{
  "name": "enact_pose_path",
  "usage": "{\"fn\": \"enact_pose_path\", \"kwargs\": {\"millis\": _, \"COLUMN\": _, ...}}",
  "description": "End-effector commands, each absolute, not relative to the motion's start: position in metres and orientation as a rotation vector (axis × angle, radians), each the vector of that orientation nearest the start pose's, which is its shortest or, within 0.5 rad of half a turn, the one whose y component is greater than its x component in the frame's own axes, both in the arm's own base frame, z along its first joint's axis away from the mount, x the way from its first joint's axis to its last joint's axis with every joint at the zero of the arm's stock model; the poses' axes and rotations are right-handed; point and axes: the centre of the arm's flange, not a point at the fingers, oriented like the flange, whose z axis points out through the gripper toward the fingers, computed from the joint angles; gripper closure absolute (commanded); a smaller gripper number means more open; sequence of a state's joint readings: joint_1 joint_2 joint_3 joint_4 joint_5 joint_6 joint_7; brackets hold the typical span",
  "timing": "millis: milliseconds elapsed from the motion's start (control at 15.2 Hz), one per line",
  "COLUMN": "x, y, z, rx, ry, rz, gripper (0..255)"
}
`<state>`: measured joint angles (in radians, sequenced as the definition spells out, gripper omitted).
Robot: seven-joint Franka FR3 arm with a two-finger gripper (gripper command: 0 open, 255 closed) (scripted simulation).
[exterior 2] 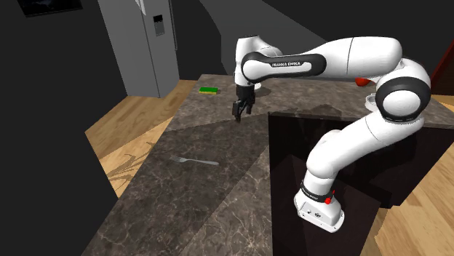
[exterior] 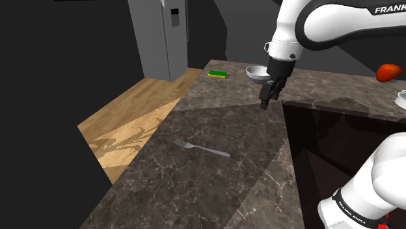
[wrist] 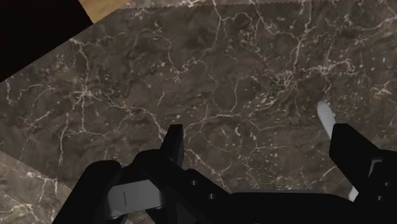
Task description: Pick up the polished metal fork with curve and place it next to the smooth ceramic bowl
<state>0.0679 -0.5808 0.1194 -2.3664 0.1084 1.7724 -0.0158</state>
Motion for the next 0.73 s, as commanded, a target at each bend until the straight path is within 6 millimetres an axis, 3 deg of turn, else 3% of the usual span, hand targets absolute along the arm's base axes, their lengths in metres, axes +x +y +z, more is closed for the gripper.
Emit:
{"fn": "enact_pose_path", "kwargs": {"millis": 0, "x": 0.38, "y": 0.102, "z": 0.518, "rx": -3.09, "ry": -0.277, "rz": 0.02, "gripper": 0}}
{"fn": "enact_pose_path", "kwargs": {"millis": 660, "x": 0.444, "y": 0.195, "z": 0.453, "rx": -3.08, "ry": -0.419, "rz": -0.015, "gripper": 0}}
